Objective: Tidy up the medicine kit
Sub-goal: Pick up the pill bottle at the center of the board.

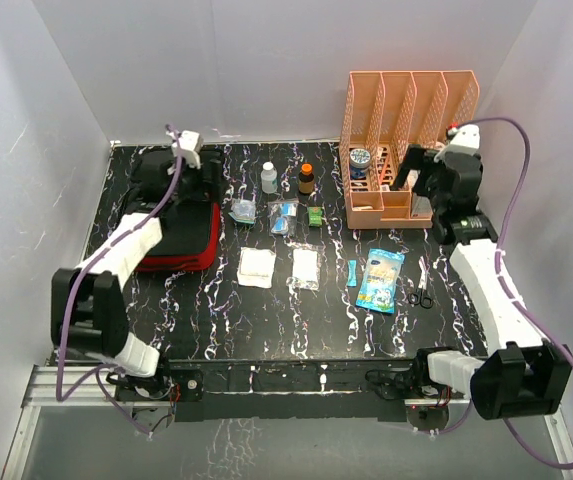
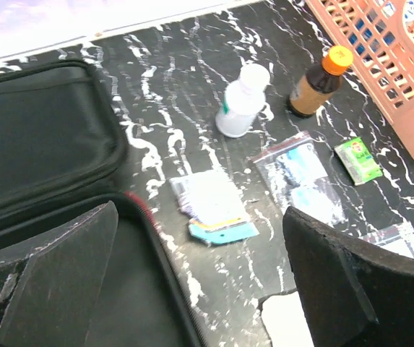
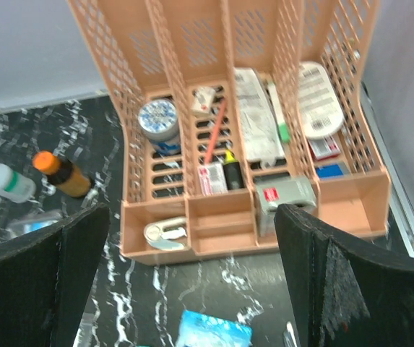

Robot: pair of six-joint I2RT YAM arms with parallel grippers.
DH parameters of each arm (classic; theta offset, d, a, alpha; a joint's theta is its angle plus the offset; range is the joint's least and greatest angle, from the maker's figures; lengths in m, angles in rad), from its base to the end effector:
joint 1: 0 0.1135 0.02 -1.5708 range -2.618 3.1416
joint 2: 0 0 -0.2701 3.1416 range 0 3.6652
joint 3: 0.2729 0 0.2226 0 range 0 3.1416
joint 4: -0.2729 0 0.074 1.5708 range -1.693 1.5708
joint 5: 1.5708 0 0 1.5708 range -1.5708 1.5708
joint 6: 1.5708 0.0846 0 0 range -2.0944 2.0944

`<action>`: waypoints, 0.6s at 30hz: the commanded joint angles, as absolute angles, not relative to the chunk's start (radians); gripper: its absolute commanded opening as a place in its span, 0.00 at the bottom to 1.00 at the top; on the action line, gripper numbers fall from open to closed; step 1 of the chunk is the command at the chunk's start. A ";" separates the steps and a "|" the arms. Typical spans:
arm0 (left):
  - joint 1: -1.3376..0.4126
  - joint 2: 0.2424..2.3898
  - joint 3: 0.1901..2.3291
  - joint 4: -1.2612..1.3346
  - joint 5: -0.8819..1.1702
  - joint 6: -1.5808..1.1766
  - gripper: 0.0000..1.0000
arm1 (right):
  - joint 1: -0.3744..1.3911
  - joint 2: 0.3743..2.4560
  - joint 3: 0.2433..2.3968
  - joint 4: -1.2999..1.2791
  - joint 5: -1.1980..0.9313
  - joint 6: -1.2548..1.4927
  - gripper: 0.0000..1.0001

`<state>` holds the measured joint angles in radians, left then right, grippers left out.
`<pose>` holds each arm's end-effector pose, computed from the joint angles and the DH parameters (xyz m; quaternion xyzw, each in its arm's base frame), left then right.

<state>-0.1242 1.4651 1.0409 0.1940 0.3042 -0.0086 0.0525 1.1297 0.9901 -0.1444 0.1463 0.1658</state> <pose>0.3563 -0.0700 0.3132 0.1387 0.7679 -0.1592 0.6048 0.2770 0.0022 0.3431 0.0890 0.7942 0.0071 0.6011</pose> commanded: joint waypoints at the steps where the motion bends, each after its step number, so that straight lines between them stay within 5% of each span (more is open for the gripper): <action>1: -0.221 1.578 1.157 0.211 0.290 -0.040 0.97 | 0.079 1.207 1.208 -0.277 0.042 0.178 0.98; 18: -0.346 1.927 1.346 0.370 0.104 -0.099 0.99 | 0.398 1.472 1.462 -0.554 0.089 0.270 0.98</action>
